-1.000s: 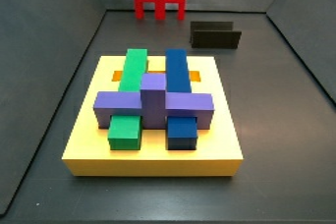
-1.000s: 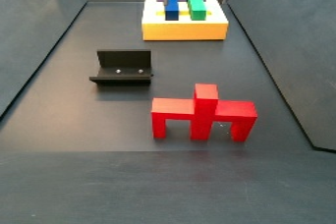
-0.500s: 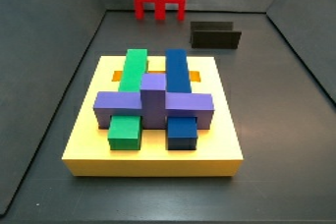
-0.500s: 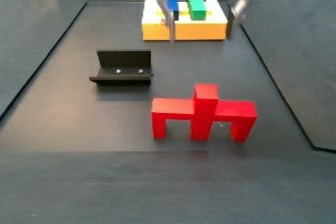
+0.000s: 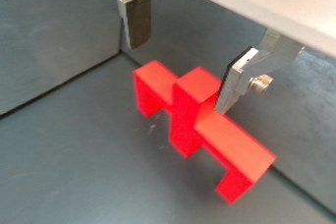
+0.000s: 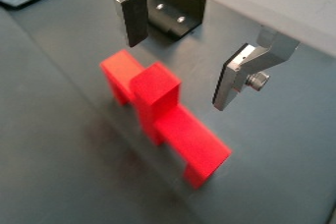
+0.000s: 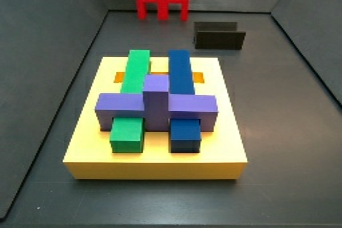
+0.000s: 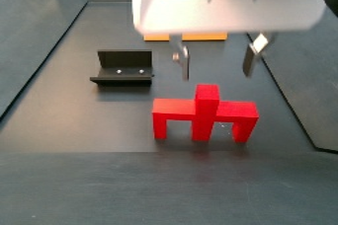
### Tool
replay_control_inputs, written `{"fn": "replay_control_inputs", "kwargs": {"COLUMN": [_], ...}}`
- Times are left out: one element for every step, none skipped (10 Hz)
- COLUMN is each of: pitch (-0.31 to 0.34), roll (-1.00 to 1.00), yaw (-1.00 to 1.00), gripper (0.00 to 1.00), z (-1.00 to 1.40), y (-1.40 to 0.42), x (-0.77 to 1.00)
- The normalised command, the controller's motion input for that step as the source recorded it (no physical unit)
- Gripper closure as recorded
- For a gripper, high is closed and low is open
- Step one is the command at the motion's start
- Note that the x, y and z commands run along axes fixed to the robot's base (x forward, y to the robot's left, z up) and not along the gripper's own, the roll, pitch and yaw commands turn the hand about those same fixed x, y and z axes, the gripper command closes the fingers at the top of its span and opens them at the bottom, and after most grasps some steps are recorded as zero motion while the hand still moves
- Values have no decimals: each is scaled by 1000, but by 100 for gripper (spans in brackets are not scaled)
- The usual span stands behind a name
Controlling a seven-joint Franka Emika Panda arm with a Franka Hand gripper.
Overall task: Pick up the red object. Move up. Move to above the board. Insert the red object.
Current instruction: Pick up the red object.
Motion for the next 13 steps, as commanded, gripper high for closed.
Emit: {"fn": "replay_control_inputs", "kwargs": {"pitch": [-10, -19, -13, 0, 0, 0, 0, 0, 0, 0, 0, 0, 0], "roll": [114, 33, 34, 51, 21, 7, 0, 10, 0, 0, 0, 0, -14], "yaw": [-91, -123, -100, -89, -97, -111, -94, -106, -154, -109, 0, -29, -131], "gripper": [0, 0, 0, 0, 0, 0, 0, 0, 0, 0, 0, 0, 0], "z": [-403, -280, -291, -274, -211, -149, -114, -54, -29, 0, 0, -63, -71], "y": [160, 109, 137, 249, 214, 109, 11, 0, 0, 0, -17, -146, -23], "x": [106, 0, 0, 0, 0, 29, 80, 189, 131, 89, 20, 0, 0]}}
